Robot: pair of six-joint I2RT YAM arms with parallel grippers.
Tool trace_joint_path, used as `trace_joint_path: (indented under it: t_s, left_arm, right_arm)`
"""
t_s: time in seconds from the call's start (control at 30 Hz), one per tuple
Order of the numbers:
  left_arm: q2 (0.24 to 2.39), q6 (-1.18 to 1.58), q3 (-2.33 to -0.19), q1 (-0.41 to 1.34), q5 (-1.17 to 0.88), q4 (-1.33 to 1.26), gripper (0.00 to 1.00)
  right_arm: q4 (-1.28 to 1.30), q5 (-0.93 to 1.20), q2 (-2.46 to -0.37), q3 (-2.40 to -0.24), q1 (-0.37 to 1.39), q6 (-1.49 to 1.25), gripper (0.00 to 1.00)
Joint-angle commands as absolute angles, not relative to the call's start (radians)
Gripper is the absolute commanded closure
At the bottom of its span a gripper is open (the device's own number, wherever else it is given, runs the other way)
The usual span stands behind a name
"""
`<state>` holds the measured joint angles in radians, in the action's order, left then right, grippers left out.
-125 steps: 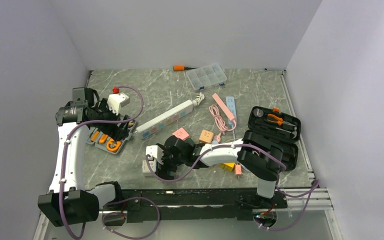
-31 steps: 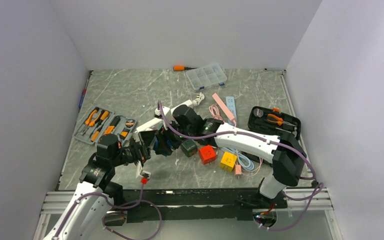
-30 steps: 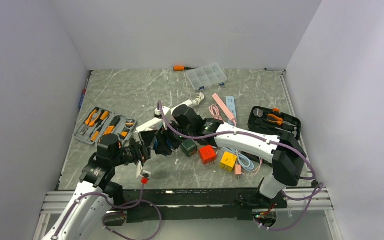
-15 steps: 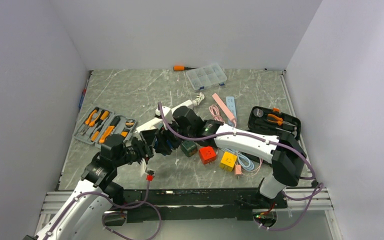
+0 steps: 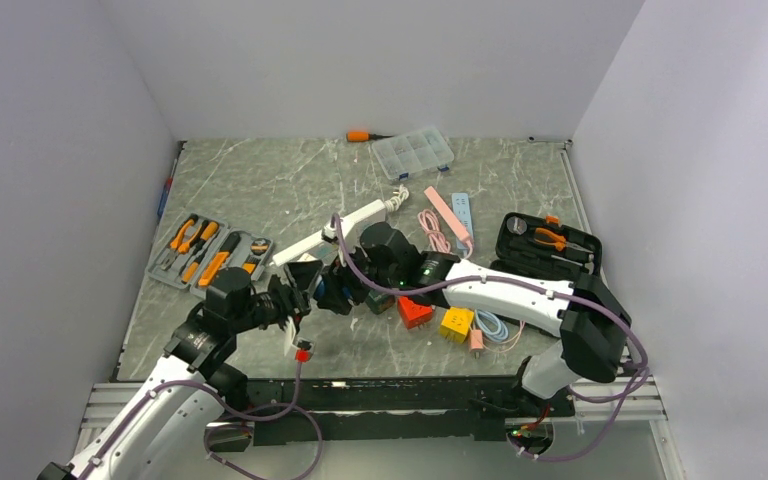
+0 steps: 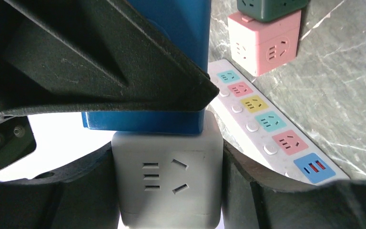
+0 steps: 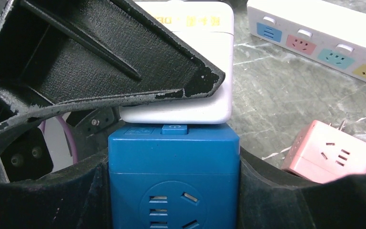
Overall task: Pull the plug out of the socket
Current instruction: Remove the plug from the socket.
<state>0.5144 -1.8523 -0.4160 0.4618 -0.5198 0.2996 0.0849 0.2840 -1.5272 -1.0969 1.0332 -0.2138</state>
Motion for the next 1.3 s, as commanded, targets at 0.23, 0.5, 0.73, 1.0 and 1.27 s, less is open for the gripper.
trace_joint_path:
  t_s: [0.23,0.5,0.73,1.0,1.27]
  left_arm:
    - [0.526,-1.857,-0.472,0.436,-0.388,0.252,1.0]
    - [0.538,-1.845,-0.472,0.437,-0.33,0.236,1.0]
    - [0.573,-1.835,-0.478,0.436,-0.26,0.225,1.0]
    - [0.626,-1.844,-0.479,0.436,-0.193,0.207,1.0]
    - [0.624,-1.838,-0.47,0.436,-0.203,0.215,1.0]
  right_arm:
    - [0.216,0.271,-1.37,-0.988,1.039,-0.243,1.0]
    - [0.241,0.246,-1.313,-0.95,1.039,-0.269,1.0]
    - [0.286,0.238,-1.249,-0.904,1.038,-0.291,1.0]
    - [0.348,0.228,-1.178,-0.852,1.04,-0.319,1.0]
    - [0.417,0.091,-1.129,-0.866,1.034,-0.307,1.0]
